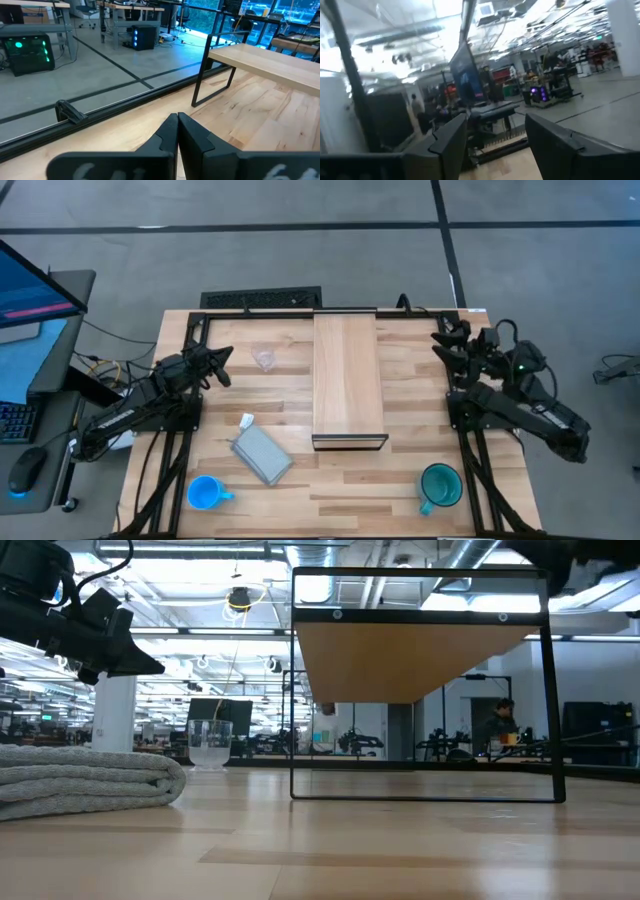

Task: Stack small to large cups/mugs on shelf
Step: Put the blue mug on the shelf

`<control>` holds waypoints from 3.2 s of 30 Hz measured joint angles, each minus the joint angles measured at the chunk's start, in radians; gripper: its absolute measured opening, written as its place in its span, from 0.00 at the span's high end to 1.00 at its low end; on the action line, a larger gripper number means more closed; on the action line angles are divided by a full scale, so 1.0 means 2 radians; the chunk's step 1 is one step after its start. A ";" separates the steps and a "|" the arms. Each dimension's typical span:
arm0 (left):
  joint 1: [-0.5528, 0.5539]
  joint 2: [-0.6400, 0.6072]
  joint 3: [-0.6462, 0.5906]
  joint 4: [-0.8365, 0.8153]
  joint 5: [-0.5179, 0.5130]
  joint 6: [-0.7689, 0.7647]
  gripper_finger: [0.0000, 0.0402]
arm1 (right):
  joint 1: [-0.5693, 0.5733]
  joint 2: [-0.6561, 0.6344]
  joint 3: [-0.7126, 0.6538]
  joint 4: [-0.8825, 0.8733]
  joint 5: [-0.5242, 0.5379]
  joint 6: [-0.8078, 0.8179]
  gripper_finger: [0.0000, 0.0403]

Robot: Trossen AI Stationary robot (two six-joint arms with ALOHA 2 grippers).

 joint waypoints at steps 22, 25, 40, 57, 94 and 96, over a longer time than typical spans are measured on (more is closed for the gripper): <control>0.000 0.000 0.000 0.000 0.000 0.000 1.00 | 0.179 0.250 0.304 -0.431 0.003 -0.021 0.57; 0.000 0.000 0.000 0.000 0.000 0.000 1.00 | 0.211 0.253 0.307 -0.437 0.006 0.015 0.60; 0.000 0.000 0.000 0.000 0.000 0.000 1.00 | 0.385 0.365 0.367 -0.589 0.134 0.039 0.74; 0.000 0.000 0.000 0.000 0.000 0.000 1.00 | 0.460 0.488 0.383 -0.709 0.092 0.141 0.75; 0.000 0.000 0.000 0.000 0.000 0.041 1.00 | 0.463 0.535 0.383 -0.606 0.133 0.099 0.34; 0.000 0.000 0.000 0.000 0.000 0.041 1.00 | 0.466 0.535 0.382 -0.616 0.133 0.087 0.34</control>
